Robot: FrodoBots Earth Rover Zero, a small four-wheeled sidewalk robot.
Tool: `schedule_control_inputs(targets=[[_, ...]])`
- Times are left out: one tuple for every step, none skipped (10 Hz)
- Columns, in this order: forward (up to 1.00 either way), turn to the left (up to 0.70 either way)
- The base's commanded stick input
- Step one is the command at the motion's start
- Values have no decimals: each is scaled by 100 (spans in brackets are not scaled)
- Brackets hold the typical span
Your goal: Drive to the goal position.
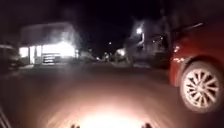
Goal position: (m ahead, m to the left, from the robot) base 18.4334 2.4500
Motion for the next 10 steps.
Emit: schedule_control_inputs(targets=[[85, 0], [85, 0], [85, 0], [85, -7], [85, -22], [85, -27], [85, 0], [85, 0], [85, 0], [85, 0]])
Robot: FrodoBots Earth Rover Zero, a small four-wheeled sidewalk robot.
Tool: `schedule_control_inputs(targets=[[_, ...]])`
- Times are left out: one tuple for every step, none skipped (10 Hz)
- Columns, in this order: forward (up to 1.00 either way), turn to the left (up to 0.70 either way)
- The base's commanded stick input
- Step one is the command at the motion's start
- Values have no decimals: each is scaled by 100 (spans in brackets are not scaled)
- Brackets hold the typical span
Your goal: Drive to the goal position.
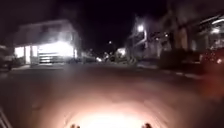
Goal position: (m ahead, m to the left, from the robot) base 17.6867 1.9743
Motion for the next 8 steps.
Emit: schedule_control_inputs(targets=[[85, 0], [85, 0], [85, 0], [85, 0], [85, 0], [85, 0], [85, 0], [85, -20]])
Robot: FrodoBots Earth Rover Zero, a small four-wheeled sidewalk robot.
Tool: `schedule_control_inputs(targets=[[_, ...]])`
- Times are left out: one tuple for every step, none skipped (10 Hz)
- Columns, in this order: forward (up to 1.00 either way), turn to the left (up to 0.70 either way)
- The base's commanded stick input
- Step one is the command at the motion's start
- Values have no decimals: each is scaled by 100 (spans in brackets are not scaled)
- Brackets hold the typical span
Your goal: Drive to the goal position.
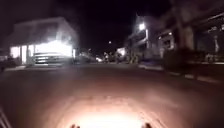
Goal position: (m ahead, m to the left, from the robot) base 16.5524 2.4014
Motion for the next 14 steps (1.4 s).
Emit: schedule_control_inputs(targets=[[85, -34], [85, -34], [85, -14], [85, 0], [85, 0], [85, 0], [85, 0], [85, 0], [85, 0], [85, 0], [85, 0], [85, 0], [85, 0], [85, 0]])
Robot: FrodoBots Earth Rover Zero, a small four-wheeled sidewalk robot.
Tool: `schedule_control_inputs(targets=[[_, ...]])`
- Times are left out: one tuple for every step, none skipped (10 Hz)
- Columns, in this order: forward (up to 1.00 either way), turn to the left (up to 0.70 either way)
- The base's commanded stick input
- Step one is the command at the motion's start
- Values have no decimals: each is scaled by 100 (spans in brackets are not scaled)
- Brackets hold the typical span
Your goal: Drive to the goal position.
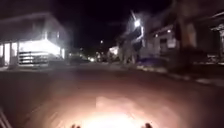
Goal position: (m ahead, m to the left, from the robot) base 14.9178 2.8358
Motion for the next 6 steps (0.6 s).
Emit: schedule_control_inputs(targets=[[85, 0], [85, 0], [85, 0], [85, 0], [85, 0], [85, 0]])
